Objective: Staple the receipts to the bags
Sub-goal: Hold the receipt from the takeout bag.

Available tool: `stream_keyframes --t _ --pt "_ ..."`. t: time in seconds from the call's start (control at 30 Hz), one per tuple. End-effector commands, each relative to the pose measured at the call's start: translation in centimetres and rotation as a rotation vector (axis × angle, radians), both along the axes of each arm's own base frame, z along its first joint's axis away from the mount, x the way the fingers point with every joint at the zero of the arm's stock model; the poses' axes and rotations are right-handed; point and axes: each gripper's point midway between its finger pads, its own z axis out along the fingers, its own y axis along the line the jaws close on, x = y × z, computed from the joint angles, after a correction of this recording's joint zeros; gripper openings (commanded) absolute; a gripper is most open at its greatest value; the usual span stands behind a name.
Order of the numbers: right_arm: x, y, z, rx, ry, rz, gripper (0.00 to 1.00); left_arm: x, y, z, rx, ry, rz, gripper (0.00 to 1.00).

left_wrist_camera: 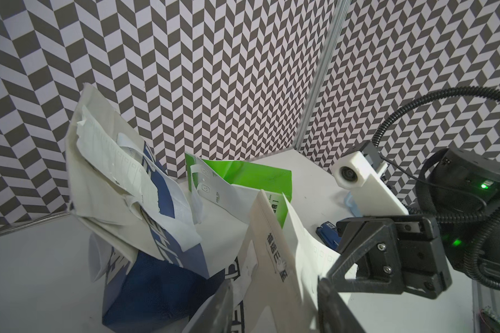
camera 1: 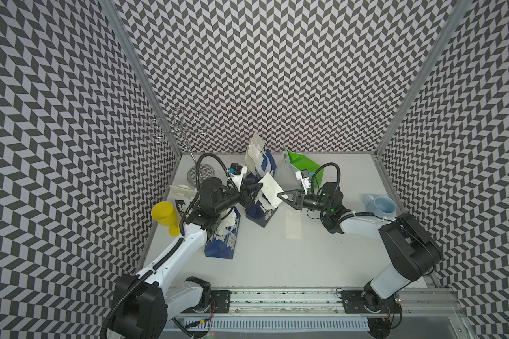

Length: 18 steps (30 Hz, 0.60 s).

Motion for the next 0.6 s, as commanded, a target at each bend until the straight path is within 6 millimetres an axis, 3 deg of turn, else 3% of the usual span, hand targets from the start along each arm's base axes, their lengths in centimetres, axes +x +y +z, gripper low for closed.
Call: stream_keyframes --t 0.0,0.1,0.4,0.57 --pt "0.3 -0.1 0.7 0.043 -0.023 -0.013 0.0 0.3 -0.2 0.2 0.035 -0.009 0.018 0.57" --pt "0.4 -0.1 0.7 0.057 -0.01 -0.013 0.0 0.2 -0.5 0.0 0.057 -0.008 0.019 0.63" --pt "0.6 0.2 1.0 0.109 0.01 -0.001 0.0 -0.1 -0.7 0.9 0.071 -0.03 0.009 0.68" --pt "0.6 0.3 1.0 0.115 0.008 0.003 0.0 -0.9 -1.2 2.6 0.036 -0.068 -0.041 0.71"
